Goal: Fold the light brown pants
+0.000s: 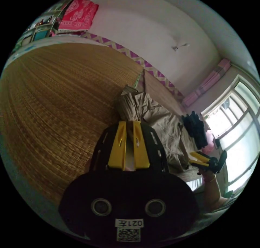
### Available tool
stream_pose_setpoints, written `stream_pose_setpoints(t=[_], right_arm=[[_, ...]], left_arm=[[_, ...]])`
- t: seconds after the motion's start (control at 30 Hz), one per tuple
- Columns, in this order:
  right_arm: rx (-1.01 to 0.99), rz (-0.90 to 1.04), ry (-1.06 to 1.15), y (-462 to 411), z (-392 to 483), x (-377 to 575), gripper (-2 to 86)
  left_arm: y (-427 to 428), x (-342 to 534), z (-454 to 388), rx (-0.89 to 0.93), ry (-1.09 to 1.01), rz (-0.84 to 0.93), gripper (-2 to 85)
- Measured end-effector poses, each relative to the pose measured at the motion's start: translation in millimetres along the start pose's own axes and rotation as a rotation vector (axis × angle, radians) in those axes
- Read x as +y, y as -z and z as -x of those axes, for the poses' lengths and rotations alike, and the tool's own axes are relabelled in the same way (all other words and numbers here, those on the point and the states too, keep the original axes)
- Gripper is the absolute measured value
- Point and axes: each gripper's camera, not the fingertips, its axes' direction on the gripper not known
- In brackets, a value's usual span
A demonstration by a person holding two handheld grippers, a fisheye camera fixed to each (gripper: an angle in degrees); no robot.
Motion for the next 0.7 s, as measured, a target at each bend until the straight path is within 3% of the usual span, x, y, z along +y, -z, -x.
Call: stream_pose_setpoints(t=[0.33, 0.5, 0.57, 0.7], right_arm=[[0.074, 0.063, -0.01, 2, -33, 0, 8.8], [0.167, 0.038, -0.013, 19, -64, 4, 3.4], [0.099, 0.0, -0.097, 38, -95, 10, 2.2], [-0.238, -0.233, -0.379, 108, -207, 56, 0.5]], left_arm=[[9, -5, 2, -0.094, -0.006, -0.004, 2.3], [9, -5, 2, -0.163, -0.041, -0.009, 2.5], [8, -4, 1, -0.191, -0.057, -0.01, 2.6], [6, -7, 8, -0.191, -0.075, -0.002, 2.6]])
